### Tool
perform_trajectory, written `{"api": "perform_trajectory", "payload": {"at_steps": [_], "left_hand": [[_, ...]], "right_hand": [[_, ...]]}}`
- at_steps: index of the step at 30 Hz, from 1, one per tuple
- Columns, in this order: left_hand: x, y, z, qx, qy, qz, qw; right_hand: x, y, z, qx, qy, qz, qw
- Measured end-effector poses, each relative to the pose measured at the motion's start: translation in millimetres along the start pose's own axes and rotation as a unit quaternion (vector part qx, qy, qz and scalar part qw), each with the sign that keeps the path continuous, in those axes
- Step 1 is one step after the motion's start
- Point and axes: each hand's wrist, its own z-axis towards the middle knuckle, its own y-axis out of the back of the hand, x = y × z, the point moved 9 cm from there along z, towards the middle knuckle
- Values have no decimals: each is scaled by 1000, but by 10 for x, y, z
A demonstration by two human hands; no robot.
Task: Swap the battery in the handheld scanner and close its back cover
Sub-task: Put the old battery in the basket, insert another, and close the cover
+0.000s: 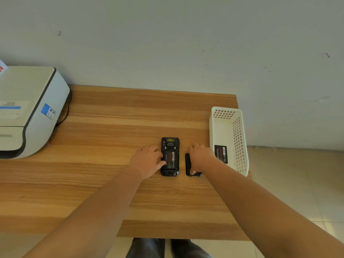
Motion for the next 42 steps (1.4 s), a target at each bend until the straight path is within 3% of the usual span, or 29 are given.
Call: {"api": "perform_trajectory", "payload": {"at_steps": [15, 21, 25, 31, 42], "left_hand": [[57, 11, -84, -22, 27, -29, 999], [40, 69, -86, -21, 17, -26, 999], [90, 126, -92, -24, 15, -37, 999], [163, 256, -97, -38, 19, -62, 997], [329, 228, -168, -42, 30, -79, 996]], "right_hand": [[39, 7, -36, -66, 29, 3, 997], [-120, 112, -98, 18, 29, 210, 977], [-314, 300, -160, 37, 30, 378, 925], [-226, 693, -130, 23, 61, 522, 850], [73, 829, 109, 13, 73, 480, 874]]}}
